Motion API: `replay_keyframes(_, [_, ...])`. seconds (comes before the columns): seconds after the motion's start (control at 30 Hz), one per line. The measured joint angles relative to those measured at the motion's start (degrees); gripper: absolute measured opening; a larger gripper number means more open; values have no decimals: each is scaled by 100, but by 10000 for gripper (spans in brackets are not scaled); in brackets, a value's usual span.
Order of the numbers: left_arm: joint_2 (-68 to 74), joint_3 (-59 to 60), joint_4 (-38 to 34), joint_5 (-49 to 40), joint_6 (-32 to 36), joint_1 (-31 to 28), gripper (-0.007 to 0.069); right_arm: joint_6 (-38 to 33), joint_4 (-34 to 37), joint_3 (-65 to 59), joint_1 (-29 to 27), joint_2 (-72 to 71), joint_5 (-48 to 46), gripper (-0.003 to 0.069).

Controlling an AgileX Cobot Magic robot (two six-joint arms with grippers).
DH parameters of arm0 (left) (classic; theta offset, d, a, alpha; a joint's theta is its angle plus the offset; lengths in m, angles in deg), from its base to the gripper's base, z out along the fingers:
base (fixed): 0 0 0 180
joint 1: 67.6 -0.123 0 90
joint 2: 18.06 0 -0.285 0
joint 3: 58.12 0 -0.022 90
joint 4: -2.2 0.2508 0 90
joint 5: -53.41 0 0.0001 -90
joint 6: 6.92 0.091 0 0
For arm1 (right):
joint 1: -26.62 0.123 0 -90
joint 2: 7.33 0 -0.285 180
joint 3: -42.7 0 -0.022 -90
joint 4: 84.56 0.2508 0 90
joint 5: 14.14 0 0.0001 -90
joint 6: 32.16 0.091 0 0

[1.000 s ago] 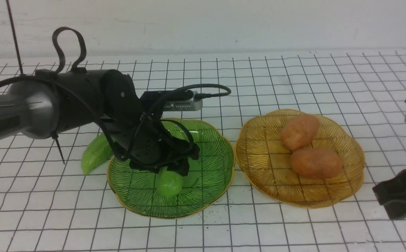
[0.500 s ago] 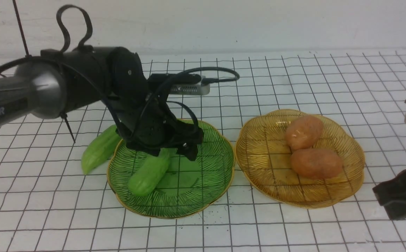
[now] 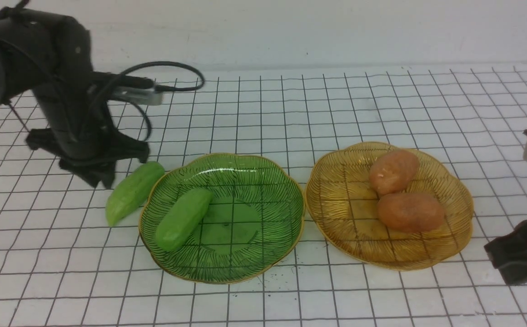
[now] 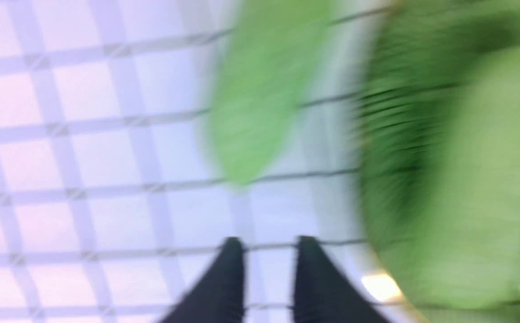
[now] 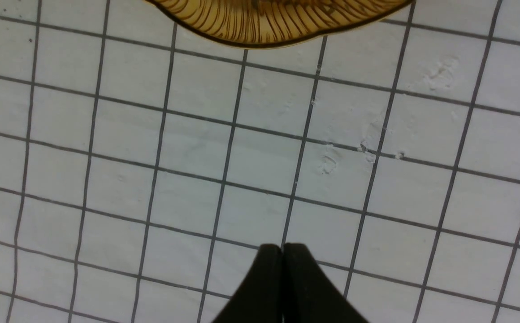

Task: Put different types of vegetables on the plate.
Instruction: 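Put the green cucumber next to the left plate into that plate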

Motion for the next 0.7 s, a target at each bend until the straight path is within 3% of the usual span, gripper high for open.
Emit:
replay_keyframes(0.07, [66,0,-67,-127,35,-438,11,0,10,0,0,0,56,-15])
replay_keyframes(0.13, [130,0,-177,-133,35,-640,2,0,10,0,0,0,81,-15])
replay_keyframes(0.3, [345,0,-585,-50,60,-725,46,-3,14,0,0,0,125,-15])
replay_keyframes(0.4, [442,0,-860,89,81,-725,108,-3,14,0,0,0,129,-15])
replay_keyframes(0.5, [661,0,-1168,368,144,-725,303,-15,9,0,0,0,129,-15])
replay_keyframes(0.7, [880,0,-1592,606,301,-725,486,-21,9,0,0,0,163,-15])
